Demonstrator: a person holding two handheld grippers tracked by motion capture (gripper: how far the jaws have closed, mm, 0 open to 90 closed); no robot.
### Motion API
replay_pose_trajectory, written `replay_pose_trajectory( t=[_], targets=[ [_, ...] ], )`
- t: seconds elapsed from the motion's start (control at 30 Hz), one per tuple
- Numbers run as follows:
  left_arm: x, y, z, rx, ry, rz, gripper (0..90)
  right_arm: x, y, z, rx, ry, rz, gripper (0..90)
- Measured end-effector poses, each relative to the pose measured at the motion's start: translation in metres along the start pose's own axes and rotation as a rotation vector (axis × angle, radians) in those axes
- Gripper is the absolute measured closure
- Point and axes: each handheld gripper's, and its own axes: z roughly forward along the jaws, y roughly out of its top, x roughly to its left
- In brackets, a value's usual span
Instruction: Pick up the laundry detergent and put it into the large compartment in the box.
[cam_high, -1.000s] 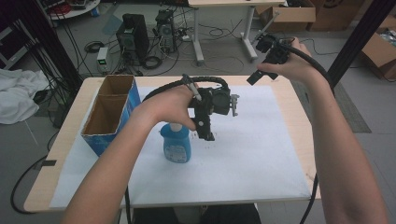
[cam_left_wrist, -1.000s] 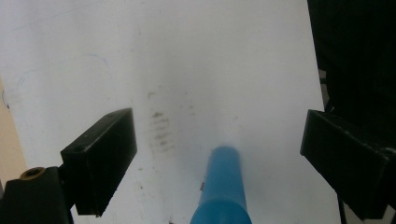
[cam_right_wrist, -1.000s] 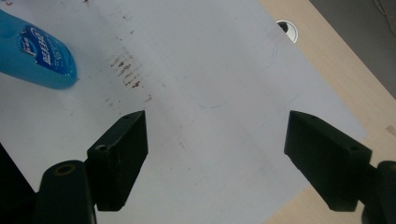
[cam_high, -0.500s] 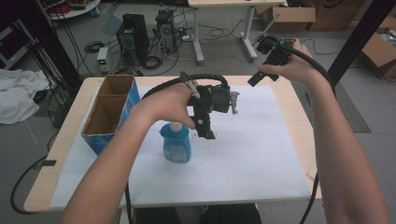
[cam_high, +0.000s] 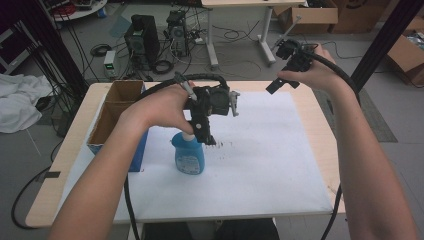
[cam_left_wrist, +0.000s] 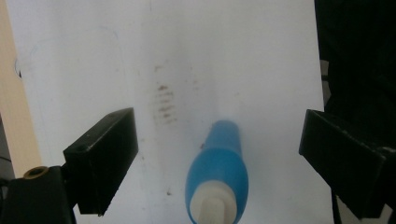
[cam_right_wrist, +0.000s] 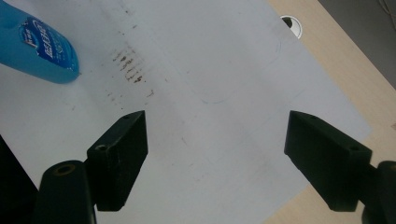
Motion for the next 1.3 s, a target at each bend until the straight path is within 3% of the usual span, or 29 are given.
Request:
replay_pose_trajectory(
  t=[0.53, 0.9, 1.3],
  targets=[
    [0.005, -0.041, 0.008, 0.072, 0.000, -0.072, 12.2, -0.002, -0.002, 0.005, 0.004, 0.003, 0.012, 21.4],
    [0.005, -0.053, 0.022, 0.107, -0.021, -0.103, 12.8, -0.002, -0.004, 0.008, 0.006, 0.009, 0.011, 21.1],
    [0.005, -0.055, 0.040, 0.140, -0.032, -0.094, 13.4, -0.002, -0.006, 0.010, 0.009, 0.011, 0.016, 21.0]
  ],
)
